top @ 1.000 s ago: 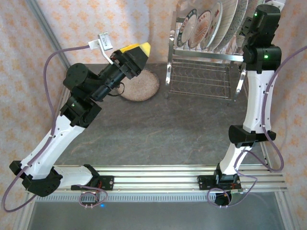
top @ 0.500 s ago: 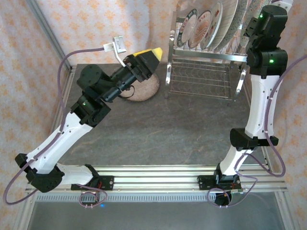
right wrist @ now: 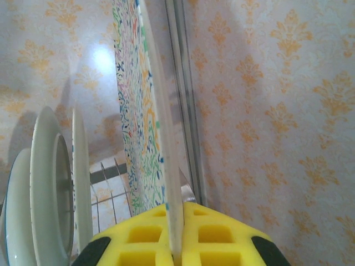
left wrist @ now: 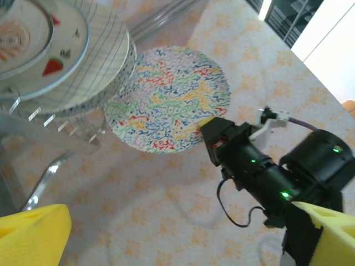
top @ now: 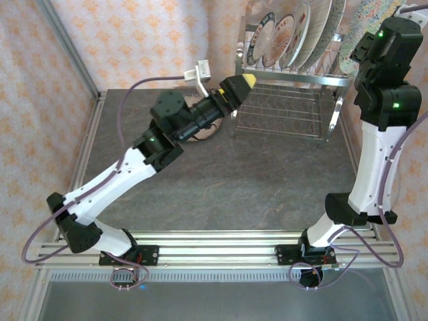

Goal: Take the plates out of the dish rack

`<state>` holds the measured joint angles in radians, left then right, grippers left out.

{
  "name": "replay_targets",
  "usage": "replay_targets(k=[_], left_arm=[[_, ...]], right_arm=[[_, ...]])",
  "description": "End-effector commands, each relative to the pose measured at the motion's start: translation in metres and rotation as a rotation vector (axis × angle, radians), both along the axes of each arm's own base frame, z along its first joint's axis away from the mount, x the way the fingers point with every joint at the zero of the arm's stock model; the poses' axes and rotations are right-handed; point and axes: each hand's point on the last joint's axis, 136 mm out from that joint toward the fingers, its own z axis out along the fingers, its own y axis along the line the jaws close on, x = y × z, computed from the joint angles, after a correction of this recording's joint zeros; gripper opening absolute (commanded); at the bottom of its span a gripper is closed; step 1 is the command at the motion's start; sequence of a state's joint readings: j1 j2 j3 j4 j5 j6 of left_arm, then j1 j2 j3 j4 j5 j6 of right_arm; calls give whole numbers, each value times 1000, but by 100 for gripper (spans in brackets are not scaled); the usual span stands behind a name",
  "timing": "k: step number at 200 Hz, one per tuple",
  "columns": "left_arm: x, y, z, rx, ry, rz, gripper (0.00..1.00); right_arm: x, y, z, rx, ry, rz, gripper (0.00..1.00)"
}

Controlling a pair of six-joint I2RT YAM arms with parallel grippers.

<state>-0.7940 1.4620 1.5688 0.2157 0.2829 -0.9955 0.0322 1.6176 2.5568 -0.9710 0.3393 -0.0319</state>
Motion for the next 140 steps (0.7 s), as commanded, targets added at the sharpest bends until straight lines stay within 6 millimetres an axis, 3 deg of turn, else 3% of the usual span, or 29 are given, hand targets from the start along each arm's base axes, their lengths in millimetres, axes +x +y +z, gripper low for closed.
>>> replay_targets(k=[1, 22, 64, 103, 109, 115, 140], left_arm=[[0, -27, -5, -103, 83, -81, 99], [7, -62, -26, -121, 187, -153, 96], [8, -114, -47, -171, 268, -236, 94], [12, -148, -62, -227, 330, -297, 89], [9, -149, -57, -244, 330, -309, 88], [14, -160, -72, -236, 352, -313, 88], [14, -177, -79, -248, 383, -347, 87]], right_arm=[[-26, 0, 20, 44, -89, 2, 0], [-38, 1, 16, 68, -80, 6, 0], [-63, 2, 5, 127, -56, 12, 0], [-87, 4, -8, 177, -32, 20, 0], [-90, 5, -11, 186, -24, 25, 0], [-94, 6, -13, 199, -22, 28, 0], [-105, 11, -21, 264, -17, 48, 0]])
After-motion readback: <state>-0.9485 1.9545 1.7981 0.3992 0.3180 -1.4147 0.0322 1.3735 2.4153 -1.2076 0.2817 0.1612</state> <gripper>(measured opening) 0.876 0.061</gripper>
